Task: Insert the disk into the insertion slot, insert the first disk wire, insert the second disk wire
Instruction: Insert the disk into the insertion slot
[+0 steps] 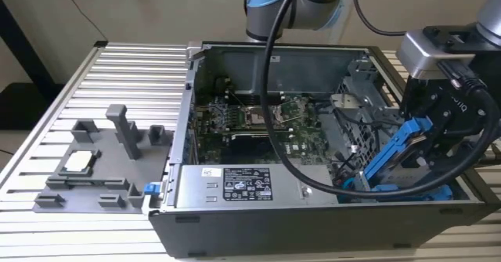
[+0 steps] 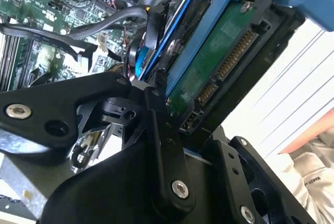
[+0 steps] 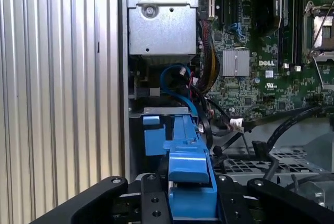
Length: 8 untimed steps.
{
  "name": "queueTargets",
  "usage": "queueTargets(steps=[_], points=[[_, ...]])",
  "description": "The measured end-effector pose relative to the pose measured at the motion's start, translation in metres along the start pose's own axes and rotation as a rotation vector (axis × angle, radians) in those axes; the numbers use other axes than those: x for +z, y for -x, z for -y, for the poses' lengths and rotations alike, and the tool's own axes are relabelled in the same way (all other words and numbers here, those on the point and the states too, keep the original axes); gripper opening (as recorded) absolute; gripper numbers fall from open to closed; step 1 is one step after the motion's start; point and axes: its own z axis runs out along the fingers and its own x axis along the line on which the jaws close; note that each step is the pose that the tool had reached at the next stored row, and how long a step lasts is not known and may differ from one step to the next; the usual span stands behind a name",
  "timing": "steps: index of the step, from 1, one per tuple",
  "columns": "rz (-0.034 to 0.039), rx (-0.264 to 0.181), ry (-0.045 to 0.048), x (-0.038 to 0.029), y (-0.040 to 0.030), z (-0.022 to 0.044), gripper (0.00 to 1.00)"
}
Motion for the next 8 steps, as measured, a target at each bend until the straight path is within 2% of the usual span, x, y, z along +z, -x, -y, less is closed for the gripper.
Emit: queueTargets(steps=[4,8], points=[[0.0001,0.000,0.0000,0.0029,-0.0001,0.0000,0.33],[-0.0001,0.000,0.0000,0.0030,-0.0001,0.0001,0.33]])
